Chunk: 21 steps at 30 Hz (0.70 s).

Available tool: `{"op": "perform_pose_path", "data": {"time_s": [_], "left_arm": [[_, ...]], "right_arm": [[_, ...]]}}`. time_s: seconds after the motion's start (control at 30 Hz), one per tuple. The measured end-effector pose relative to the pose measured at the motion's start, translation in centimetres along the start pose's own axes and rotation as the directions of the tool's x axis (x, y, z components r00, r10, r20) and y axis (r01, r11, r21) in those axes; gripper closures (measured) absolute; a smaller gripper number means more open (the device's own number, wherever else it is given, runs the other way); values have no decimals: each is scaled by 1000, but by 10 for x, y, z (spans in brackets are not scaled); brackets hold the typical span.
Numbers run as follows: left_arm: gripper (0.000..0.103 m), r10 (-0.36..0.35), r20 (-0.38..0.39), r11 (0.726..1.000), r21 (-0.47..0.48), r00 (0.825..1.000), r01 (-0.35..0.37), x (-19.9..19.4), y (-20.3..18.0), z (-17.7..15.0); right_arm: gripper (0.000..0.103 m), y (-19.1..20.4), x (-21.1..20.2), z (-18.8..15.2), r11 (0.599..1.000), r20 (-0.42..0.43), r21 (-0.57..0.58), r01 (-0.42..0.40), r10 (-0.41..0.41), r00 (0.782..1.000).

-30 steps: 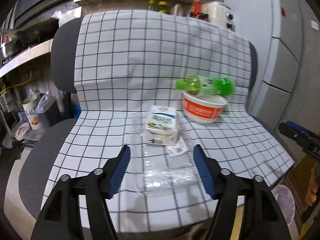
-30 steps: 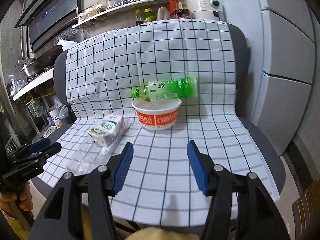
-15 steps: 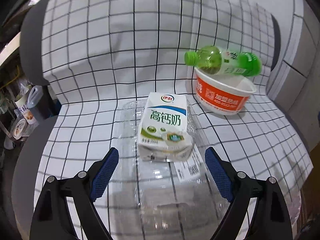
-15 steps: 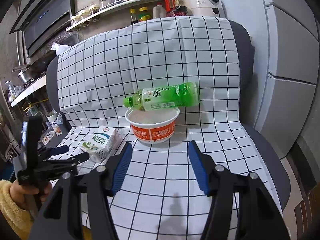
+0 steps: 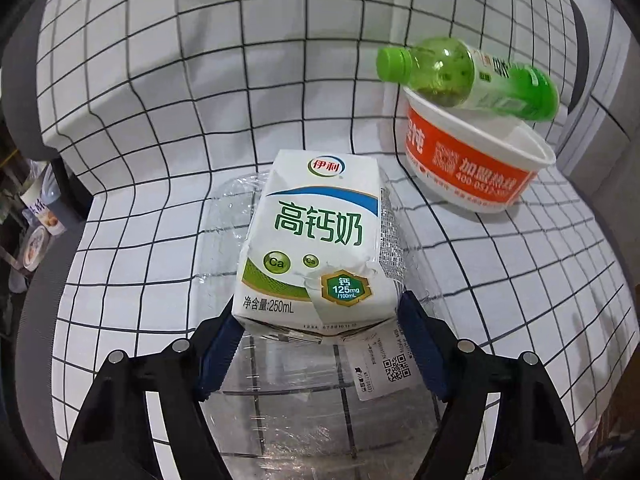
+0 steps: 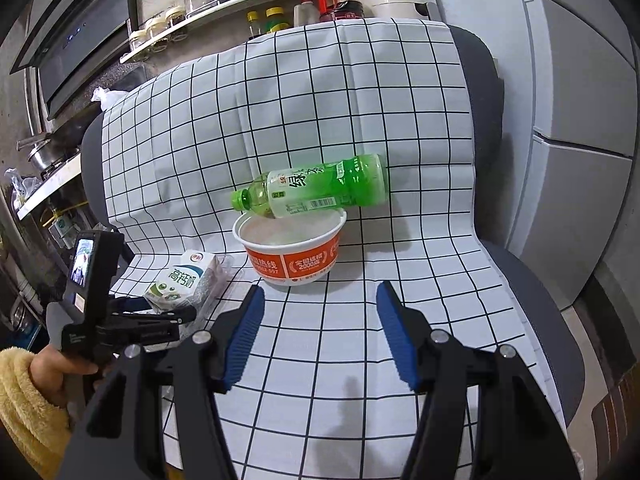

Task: Collect trash
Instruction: 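Grasp the white milk carton with the left tool and lift it, then grasp the green tea bottle with the right tool while the left tool holds the carton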

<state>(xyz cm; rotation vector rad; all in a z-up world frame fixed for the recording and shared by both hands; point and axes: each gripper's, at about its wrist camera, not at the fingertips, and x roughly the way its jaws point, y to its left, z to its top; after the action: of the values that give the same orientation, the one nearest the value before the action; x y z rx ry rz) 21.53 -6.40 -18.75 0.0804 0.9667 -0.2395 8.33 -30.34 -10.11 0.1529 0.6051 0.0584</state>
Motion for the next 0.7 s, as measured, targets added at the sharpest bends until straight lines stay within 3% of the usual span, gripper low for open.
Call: {"op": "perform_pose_path", "data": {"time_s": [0.2, 0.27, 0.4, 0.7], "left_arm": [[32, -1, 126, 1000, -15, 992, 3, -34, 10, 1], [32, -2, 176, 1000, -20, 984, 6, -52, 11, 2], [32, -12, 232, 999, -35, 973, 21, -77, 13, 5], [31, -37, 260, 998, -42, 965, 49, -82, 11, 15]], "right_arm": [[45, 0, 3, 7, 1000, 6, -19, 3, -3, 1000], [38, -1, 9, 15, 1000, 15, -29, 6, -6, 1000], [37, -7, 34, 34, 999, 28, -46, 23, -22, 999], [36, -43, 105, 72, 999, -3, 49, -11, 11, 1000]]}}
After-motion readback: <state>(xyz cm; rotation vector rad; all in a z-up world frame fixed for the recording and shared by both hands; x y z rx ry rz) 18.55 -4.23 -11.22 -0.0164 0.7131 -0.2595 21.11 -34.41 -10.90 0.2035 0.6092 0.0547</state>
